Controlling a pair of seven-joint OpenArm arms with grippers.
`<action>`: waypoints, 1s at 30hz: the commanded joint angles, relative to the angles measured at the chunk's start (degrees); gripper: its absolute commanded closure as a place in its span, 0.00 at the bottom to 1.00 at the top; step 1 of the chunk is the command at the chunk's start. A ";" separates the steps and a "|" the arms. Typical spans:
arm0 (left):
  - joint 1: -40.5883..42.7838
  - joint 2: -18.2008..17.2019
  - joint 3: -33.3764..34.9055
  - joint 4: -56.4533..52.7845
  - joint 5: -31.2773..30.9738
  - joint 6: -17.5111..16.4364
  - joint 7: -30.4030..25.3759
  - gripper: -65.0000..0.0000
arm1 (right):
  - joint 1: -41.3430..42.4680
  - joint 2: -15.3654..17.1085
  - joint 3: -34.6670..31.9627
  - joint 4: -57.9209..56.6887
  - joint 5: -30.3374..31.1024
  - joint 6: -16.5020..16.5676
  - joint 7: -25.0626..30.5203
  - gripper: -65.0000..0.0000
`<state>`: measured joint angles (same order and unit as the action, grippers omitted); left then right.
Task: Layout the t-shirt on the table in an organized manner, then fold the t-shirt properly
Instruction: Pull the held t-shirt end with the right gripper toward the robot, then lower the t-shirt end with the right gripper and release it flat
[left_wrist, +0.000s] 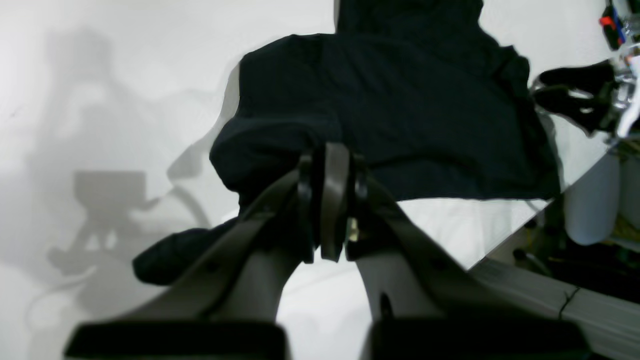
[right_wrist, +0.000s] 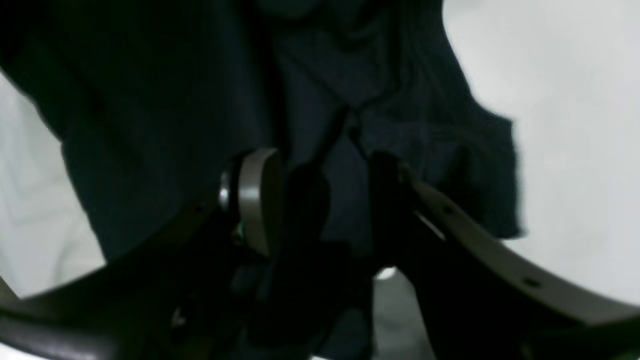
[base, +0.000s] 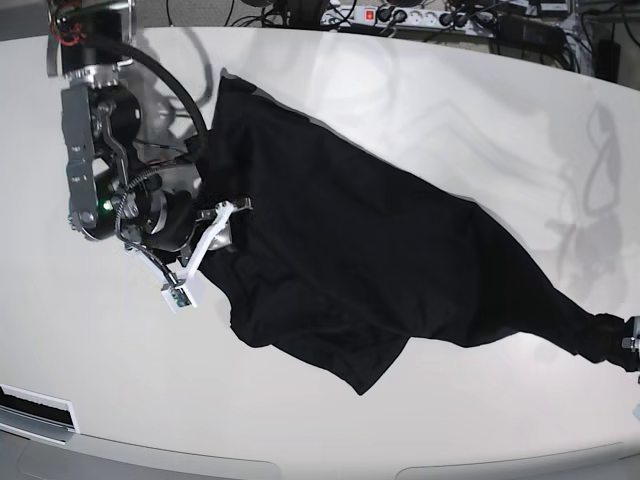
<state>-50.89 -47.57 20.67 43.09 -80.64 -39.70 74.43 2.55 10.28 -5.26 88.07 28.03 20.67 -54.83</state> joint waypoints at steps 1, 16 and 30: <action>-1.14 -1.18 -0.52 0.66 -1.03 -0.30 -0.61 1.00 | 1.29 -0.11 0.15 -1.25 0.46 0.33 0.66 0.53; -0.37 -1.01 -0.55 0.66 -1.51 -0.30 -0.68 1.00 | 2.97 -0.37 1.97 -1.57 -0.92 7.91 -3.34 1.00; 0.42 -0.98 -0.55 0.66 -0.44 -0.30 -1.18 1.00 | -4.98 -0.37 25.20 10.45 12.83 14.36 -9.62 0.80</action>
<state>-48.86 -47.53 20.67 43.09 -79.70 -39.70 74.19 -3.22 9.43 19.66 97.49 39.99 34.81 -65.39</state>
